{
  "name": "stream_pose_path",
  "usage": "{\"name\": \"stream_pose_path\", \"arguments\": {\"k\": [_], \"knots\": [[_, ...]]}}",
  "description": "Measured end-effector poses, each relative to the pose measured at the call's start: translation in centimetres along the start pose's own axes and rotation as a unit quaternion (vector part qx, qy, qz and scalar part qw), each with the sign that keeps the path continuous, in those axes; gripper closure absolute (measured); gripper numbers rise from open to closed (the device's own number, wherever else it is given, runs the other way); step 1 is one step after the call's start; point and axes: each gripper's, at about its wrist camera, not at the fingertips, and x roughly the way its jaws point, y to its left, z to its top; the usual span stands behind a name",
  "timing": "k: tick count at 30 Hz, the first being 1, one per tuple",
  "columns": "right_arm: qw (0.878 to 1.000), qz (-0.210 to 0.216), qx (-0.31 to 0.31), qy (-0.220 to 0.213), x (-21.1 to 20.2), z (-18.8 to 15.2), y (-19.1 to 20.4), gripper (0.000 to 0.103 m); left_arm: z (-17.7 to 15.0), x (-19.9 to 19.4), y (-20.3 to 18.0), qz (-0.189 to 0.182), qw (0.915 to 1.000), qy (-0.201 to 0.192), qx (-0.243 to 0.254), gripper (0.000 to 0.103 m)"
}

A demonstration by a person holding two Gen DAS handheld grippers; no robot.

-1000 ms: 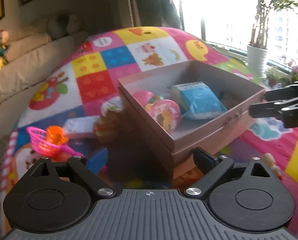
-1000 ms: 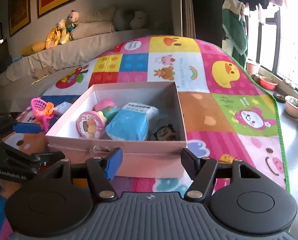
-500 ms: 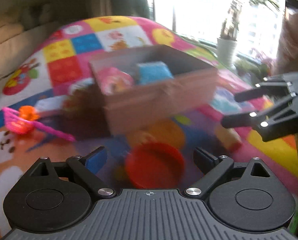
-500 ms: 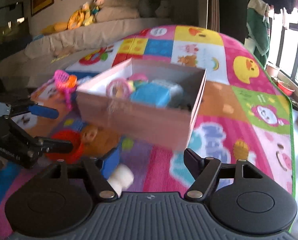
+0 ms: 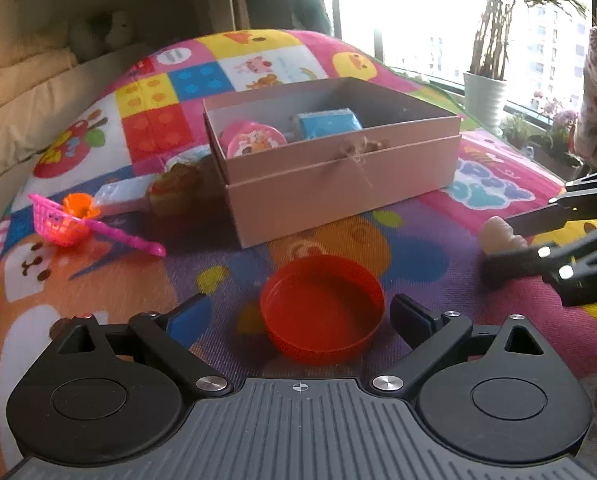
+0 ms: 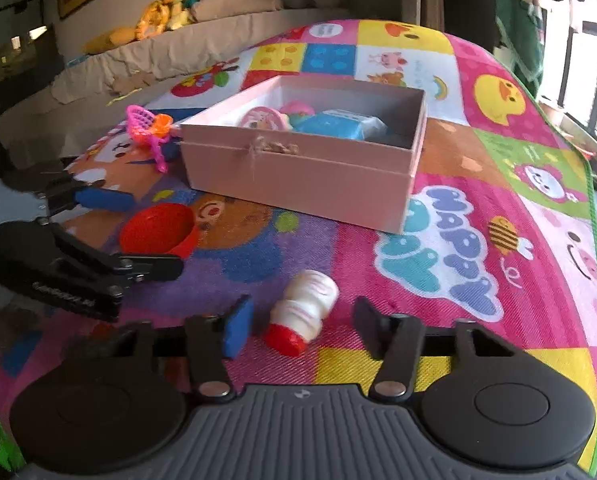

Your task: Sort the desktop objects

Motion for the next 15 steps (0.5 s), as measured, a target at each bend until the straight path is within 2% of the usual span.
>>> {"name": "stream_pose_path", "arguments": {"k": [1, 4, 7, 8, 9, 12, 15], "knots": [[1.0, 0.0, 0.001, 0.001, 0.0, 0.0, -0.1, 0.069, 0.0, 0.0, -0.1, 0.001, 1.0, -0.001, 0.002, 0.004], [1.0, 0.004, 0.0, 0.005, -0.2, 0.0, 0.1, 0.077, 0.1, 0.2, -0.5, 0.0, 0.9999, 0.002, 0.013, 0.006], [1.0, 0.003, -0.01, 0.008, -0.4, 0.0, 0.6, 0.078, 0.2, 0.2, -0.8, -0.012, 0.9999, 0.003, 0.01, 0.021], [1.0, 0.005, -0.012, 0.01, -0.5, 0.0, 0.7, 0.078, 0.2, 0.1, -0.9, -0.017, 0.9998, 0.003, 0.008, 0.031], [1.0, 0.006, -0.015, 0.013, -0.7, 0.0, 0.8, 0.078, 0.2, -0.1, -1.0, -0.018, 0.9998, 0.003, 0.009, 0.034], [0.999, 0.019, -0.026, 0.01, -1.9, 0.5, 0.9, 0.078, 0.3, -1.3, -1.4, -0.013, 0.9997, -0.004, 0.022, 0.034], [0.998, 0.02, -0.036, -0.038, -4.5, 2.9, 0.6, 0.078, 2.4, -4.0, -1.0, -0.016, 0.9983, -0.052, 0.023, 0.035]]}}
